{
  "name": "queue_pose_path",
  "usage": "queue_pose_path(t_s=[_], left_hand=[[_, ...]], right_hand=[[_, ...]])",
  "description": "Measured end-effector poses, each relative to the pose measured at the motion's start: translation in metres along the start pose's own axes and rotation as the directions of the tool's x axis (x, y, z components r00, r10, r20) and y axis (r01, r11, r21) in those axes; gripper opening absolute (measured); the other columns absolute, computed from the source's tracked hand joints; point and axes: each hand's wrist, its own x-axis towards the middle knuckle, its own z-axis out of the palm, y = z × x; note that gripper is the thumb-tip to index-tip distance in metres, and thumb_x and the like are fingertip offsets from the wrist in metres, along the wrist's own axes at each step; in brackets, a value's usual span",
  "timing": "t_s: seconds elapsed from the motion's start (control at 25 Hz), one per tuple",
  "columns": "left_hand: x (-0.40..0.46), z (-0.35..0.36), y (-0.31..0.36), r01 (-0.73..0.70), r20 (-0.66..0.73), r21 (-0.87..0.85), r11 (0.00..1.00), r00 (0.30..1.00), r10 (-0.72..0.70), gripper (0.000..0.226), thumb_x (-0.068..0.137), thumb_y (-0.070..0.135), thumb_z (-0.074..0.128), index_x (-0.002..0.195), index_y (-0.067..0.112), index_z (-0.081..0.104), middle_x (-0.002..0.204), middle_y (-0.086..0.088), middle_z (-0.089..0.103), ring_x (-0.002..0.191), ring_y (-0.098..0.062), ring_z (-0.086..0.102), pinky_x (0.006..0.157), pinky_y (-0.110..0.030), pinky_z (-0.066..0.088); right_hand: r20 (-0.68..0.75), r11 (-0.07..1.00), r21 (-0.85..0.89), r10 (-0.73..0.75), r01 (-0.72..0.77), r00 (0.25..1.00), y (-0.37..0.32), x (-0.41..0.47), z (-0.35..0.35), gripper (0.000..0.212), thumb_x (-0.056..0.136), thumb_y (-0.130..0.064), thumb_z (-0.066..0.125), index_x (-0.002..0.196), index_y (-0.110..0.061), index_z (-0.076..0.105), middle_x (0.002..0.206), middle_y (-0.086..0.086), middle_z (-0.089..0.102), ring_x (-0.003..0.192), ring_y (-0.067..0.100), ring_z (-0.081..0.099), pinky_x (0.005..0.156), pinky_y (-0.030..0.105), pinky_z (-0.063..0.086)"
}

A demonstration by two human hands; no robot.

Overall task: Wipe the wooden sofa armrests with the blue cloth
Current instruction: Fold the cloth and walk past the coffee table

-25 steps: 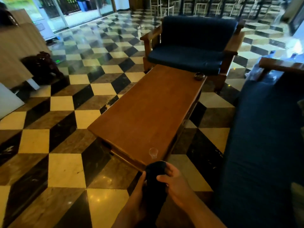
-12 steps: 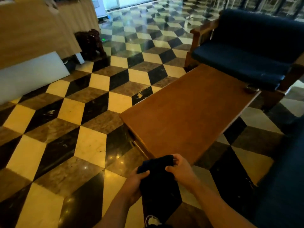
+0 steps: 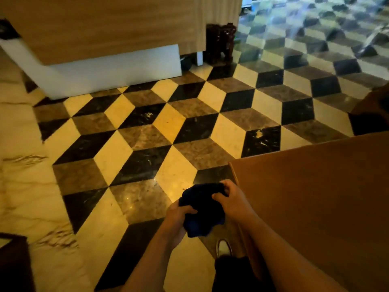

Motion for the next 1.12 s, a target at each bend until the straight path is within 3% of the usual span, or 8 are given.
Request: queue_pose_path(t_s=[0.12,0.32,0.48,0.6,0.72,0.84,1.0,1.12], left_hand=[[0.068,0.006,0.061,-0.022,0.009,-0.078,0.997,1.0,0.023,0.062,0.069,-0.007,0.059,0.13,-0.002,0.063,0.127,-0.031,0.068,0.11,-0.044,0.067,0.088,-0.05,0.056],[0.183,0.041,0.173,0.031,0.066,-0.143,0.989,0.998,-0.021,0.062,0.064,0.003,0.064,0.126,-0.003,0.065,0.116,-0.027,0.072,0.099,-0.039,0.072,0.085,-0.049,0.054],[0.276,0.078,0.264,-0.041,0.012,-0.031,0.999,0.999,0.041,0.045,0.072,0.0,0.063,0.117,-0.001,0.065,0.111,-0.025,0.069,0.096,-0.036,0.07,0.078,-0.045,0.056],[0.37,0.107,0.327,-0.04,0.037,0.074,0.996,0.999,0.037,0.039,0.072,-0.002,0.066,0.111,0.0,0.067,0.11,-0.025,0.07,0.095,-0.034,0.072,0.075,-0.044,0.058],[0.471,0.142,0.37,0.002,0.085,0.218,0.976,0.996,-0.021,0.034,0.084,-0.005,0.066,0.117,0.004,0.067,0.116,-0.024,0.074,0.107,-0.038,0.071,0.093,-0.053,0.058],[0.56,0.207,0.413,0.028,0.196,0.4,0.916,0.974,-0.116,0.033,0.09,-0.003,0.066,0.118,0.014,0.068,0.115,-0.014,0.077,0.108,-0.033,0.072,0.097,-0.052,0.057],[0.627,0.324,0.447,0.039,0.335,0.585,0.81,0.898,-0.285,0.038,0.089,0.0,0.07,0.121,0.018,0.067,0.114,-0.01,0.079,0.106,-0.031,0.074,0.098,-0.052,0.057],[0.674,0.425,0.439,-0.009,0.4,0.677,0.736,0.844,-0.357,0.038,0.087,-0.005,0.069,0.121,0.012,0.067,0.115,-0.016,0.077,0.109,-0.035,0.072,0.099,-0.054,0.056]], right_hand=[[0.086,0.998,0.05,-0.032,0.028,0.996,-0.035,0.097,0.004,0.013,0.093,-0.014,0.067,0.103,-0.022,0.063,0.098,0.004,0.074,0.093,0.019,0.073,0.08,0.036,0.061],[0.16,0.967,0.241,0.046,-0.084,0.986,-0.091,0.255,-0.024,0.022,0.091,-0.01,0.064,0.112,-0.017,0.066,0.104,0.008,0.076,0.102,0.022,0.072,0.09,0.039,0.059],[0.062,0.961,0.218,0.16,-0.17,0.985,-0.134,0.374,-0.063,0.018,0.094,-0.014,0.062,0.109,-0.024,0.064,0.104,0.007,0.075,0.098,0.023,0.073,0.086,0.042,0.061],[0.003,0.967,0.149,0.208,-0.206,0.978,-0.145,0.466,-0.092,0.013,0.099,-0.017,0.061,0.108,-0.026,0.059,0.106,0.006,0.071,0.096,0.021,0.071,0.069,0.036,0.061],[-0.125,0.977,0.074,0.209,-0.201,0.97,-0.143,0.546,-0.122,0.014,0.101,-0.023,0.058,0.115,-0.022,0.055,0.106,0.008,0.07,0.097,0.023,0.07,0.078,0.044,0.061],[-0.344,0.971,0.097,0.237,-0.216,0.908,-0.147,0.605,-0.165,0.015,0.102,-0.026,0.057,0.116,-0.022,0.053,0.107,0.007,0.069,0.098,0.025,0.07,0.082,0.049,0.061],[-0.61,0.94,0.272,0.335,-0.208,0.718,-0.151,0.633,-0.245,0.008,0.102,-0.029,0.058,0.106,-0.034,0.053,0.102,-0.006,0.066,0.094,0.011,0.066,0.071,0.026,0.053],[-0.667,0.851,0.521,0.451,-0.062,0.593,-0.14,0.645,-0.309,0.008,0.101,-0.029,0.059,0.103,-0.037,0.057,0.109,-0.003,0.071,0.101,0.015,0.07,0.084,0.035,0.06]])
